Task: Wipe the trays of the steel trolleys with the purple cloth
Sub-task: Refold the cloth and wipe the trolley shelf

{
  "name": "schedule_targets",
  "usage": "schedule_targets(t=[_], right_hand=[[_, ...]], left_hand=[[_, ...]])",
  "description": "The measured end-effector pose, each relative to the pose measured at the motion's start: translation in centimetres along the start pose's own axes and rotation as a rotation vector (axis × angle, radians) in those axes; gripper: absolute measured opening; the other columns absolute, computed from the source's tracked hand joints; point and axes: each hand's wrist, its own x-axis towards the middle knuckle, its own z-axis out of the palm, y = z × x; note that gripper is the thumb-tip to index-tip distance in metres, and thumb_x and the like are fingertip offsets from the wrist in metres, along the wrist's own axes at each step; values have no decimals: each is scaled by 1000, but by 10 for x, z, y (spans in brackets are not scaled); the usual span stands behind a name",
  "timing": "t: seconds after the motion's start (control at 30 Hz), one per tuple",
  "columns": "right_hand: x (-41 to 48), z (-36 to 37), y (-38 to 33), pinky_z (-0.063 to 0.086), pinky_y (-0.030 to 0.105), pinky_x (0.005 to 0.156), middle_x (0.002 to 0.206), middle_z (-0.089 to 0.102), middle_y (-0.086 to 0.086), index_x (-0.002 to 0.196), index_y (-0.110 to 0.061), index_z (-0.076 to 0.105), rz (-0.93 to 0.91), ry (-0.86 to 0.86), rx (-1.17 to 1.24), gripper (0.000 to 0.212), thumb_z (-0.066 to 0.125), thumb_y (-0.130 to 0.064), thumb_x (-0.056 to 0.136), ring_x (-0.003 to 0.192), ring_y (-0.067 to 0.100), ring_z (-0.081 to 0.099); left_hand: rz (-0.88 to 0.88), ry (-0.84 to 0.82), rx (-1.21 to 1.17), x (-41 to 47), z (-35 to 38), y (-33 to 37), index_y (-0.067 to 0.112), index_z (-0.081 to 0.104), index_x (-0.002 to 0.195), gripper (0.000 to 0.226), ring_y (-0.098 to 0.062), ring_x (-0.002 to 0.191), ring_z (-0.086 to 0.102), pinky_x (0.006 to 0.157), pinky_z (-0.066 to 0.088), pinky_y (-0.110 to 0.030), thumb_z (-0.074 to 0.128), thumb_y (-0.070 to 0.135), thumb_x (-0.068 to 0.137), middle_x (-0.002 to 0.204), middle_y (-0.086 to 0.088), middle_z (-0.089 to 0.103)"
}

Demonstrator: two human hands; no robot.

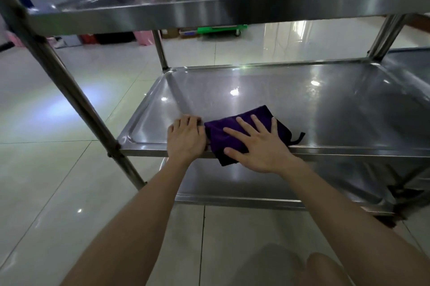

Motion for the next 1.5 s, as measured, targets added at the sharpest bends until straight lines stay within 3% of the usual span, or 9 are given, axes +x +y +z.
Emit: schedule_targets(t=[0.17,0.3,0.43,0.53,0.8,1.0,1.17,1.27,1.5], right_hand=[[-1,-2,6,-17,73,124,181,1,-14,163,-65,4,13,-19,29,84,6,-101,88,168,28,-7],[-1,-10,2,-15,73,126,181,3,-14,165,-63,9,39,-31,32,89,6,-102,85,168,27,-5],[-1,-18,-5,-17,72,125,181,2,-14,165,-63,11,93,-71,53,100,2,-106,76,168,26,-7],[9,-16,-27,-18,74,123,182,0,-11,165,-62,8,130,-90,38,95,4,-103,80,168,31,-7],[96,22,-156,-26,79,113,183,-1,-3,166,-59,3,48,-72,3,91,3,-99,84,165,44,-8],[167,24,-159,-29,79,110,182,-8,-8,162,-64,-1,150,-121,47,95,8,-106,77,164,42,-17],[233,14,-164,-27,84,106,182,-11,-7,163,-64,-2,258,-176,27,103,9,-108,71,164,42,-19],[253,15,-165,-25,86,106,182,-9,-7,163,-63,0,274,-178,12,101,11,-106,74,164,42,-17],[179,1,-193,-21,79,117,182,-5,-8,165,-61,5,137,-208,109,111,14,-114,68,166,38,-13]], left_hand=[[-138,412,-496,-40,-29,-39,32,59,121,17,-6,105,63,88,56,-30,56,38,105,113,9,63],[-504,686,-574,-80,-44,-114,30,49,103,33,-5,89,60,80,58,-46,76,42,89,103,1,55],[-663,291,-632,-81,-40,-174,12,47,146,71,-29,131,57,105,50,-44,85,24,87,140,-9,55],[-553,94,-622,-74,-33,-198,24,54,137,51,-30,116,66,91,51,-41,79,23,93,119,1,68],[-252,-10,-505,-55,-46,-242,31,71,122,33,-10,96,72,89,59,-40,86,30,92,101,10,77],[-67,-18,-609,-53,-39,-262,37,72,121,37,-2,90,72,76,60,-25,90,36,88,98,13,77],[-52,18,-690,-53,-32,-260,46,71,110,31,-3,88,72,71,57,-17,90,39,87,96,12,76],[-53,51,-673,-51,-31,-258,34,76,117,32,-3,89,73,76,59,-23,89,41,88,98,13,75],[-46,-13,-706,-52,-41,-257,46,74,97,25,2,89,73,71,53,-10,93,48,81,91,20,76]])
